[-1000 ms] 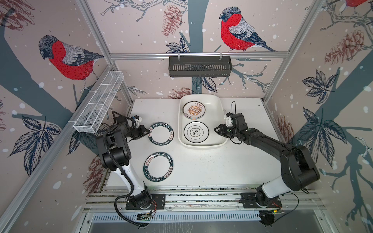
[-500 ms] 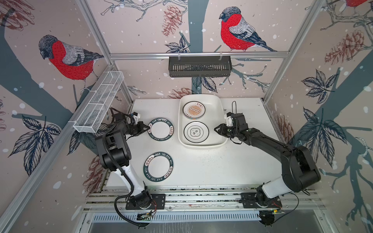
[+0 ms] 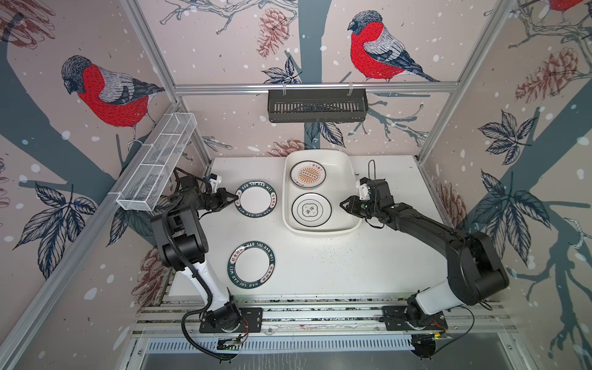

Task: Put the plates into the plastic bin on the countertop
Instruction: 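Pinch the green-ringed plate's rim with the left gripper and tilt it up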

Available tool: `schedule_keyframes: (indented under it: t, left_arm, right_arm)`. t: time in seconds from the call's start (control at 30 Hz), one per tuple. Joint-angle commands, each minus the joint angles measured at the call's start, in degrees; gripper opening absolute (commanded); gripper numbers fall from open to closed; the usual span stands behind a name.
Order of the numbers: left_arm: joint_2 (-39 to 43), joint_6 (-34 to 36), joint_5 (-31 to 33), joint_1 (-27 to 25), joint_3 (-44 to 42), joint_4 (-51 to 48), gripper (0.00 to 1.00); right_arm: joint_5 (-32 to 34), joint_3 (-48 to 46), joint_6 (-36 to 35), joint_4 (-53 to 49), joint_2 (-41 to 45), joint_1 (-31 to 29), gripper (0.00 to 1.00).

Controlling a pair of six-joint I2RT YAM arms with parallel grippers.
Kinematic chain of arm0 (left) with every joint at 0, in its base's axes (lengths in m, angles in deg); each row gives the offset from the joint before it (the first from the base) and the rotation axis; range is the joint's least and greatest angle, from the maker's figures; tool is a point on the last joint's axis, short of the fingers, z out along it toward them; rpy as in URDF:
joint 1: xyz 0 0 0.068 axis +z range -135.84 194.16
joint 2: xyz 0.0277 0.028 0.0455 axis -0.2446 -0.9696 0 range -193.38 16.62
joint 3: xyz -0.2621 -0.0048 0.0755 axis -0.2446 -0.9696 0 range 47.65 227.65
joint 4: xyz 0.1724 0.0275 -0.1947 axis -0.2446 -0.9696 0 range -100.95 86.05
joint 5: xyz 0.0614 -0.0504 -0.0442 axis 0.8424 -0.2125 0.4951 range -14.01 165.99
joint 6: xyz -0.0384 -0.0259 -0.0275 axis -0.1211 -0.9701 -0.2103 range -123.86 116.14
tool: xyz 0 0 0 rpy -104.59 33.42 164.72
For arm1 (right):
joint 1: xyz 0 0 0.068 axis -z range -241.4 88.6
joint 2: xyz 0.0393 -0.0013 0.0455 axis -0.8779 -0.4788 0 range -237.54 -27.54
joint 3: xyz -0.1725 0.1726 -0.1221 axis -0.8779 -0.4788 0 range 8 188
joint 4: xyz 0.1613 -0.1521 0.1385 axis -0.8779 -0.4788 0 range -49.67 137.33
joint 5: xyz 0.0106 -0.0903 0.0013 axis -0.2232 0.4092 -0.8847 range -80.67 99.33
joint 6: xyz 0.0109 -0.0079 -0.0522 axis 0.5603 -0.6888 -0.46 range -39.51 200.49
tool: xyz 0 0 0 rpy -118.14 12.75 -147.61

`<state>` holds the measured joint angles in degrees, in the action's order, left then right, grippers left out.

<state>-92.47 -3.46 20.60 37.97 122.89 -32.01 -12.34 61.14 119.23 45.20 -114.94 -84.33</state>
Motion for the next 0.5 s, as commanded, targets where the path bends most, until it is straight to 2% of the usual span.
schedule_keyframes:
  t: [0.0, 0.47]
  left_arm:
    - [0.62, -1.27, -3.93, 0.15, 0.05, -0.08, 0.01]
    - [2.88, -4.07, -5.7, 0.06, -0.91, 2.01, 0.0]
  right_arm:
    - [0.12, 0.48, -0.24, 0.59, 0.13, -0.11, 0.37]
    - [0.45, 0.67, -0.3, 0.03, 0.21, -0.09, 0.37]
